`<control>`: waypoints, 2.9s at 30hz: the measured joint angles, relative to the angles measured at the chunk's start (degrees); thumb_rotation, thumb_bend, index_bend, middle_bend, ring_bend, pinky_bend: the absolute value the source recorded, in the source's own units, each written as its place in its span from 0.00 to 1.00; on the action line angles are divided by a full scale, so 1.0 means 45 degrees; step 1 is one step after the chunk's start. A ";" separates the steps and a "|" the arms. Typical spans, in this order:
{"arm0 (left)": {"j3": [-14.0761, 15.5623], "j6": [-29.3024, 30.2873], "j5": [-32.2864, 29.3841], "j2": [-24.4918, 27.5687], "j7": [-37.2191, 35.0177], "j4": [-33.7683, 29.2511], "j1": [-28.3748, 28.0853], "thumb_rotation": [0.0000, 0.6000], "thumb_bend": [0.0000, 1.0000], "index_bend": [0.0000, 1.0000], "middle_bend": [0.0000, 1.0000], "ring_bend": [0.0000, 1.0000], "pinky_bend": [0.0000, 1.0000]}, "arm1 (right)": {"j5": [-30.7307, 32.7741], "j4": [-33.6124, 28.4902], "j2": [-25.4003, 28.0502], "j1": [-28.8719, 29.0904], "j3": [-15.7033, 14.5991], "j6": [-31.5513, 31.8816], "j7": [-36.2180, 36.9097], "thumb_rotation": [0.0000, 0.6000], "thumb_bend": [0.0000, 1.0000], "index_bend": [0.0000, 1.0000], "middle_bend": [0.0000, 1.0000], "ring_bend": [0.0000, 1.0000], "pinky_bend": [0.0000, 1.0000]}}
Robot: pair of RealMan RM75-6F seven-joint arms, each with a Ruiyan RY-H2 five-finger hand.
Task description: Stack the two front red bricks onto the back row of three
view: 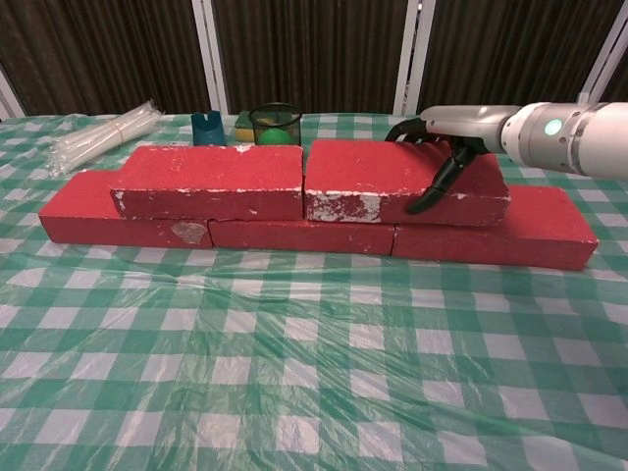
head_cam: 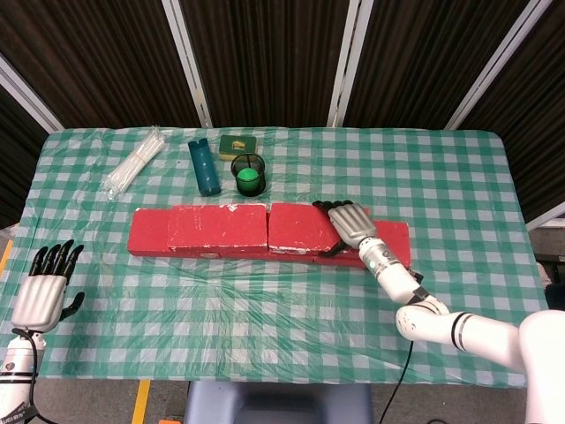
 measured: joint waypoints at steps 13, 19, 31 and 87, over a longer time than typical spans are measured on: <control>-0.0003 0.0018 0.0020 0.0020 -0.0028 -0.0025 0.0014 1.00 0.35 0.00 0.00 0.00 0.03 | 0.0017 -0.0066 -0.0075 0.0086 -0.0024 -0.0074 0.0081 0.89 0.12 0.45 0.42 0.30 0.33; 0.0007 0.0007 0.0041 0.0031 -0.0051 -0.0039 0.0014 1.00 0.34 0.00 0.00 0.00 0.03 | 0.0101 -0.0027 -0.0142 0.0092 -0.0024 0.0049 0.0022 0.90 0.12 0.43 0.42 0.30 0.33; 0.0015 -0.0072 0.0026 0.0019 -0.0033 -0.0040 -0.0010 1.00 0.35 0.00 0.00 0.00 0.03 | 0.0572 -0.0084 -0.0090 0.0231 -0.0143 -0.0266 -0.0177 0.89 0.12 0.10 0.22 0.13 0.26; 0.0008 0.0280 0.0176 -0.0029 0.0189 -0.0125 0.0133 1.00 0.34 0.00 0.00 0.00 0.03 | -0.3390 -0.1253 0.2706 -0.2236 -0.1309 0.0388 0.2087 0.78 0.11 0.43 0.00 0.00 0.00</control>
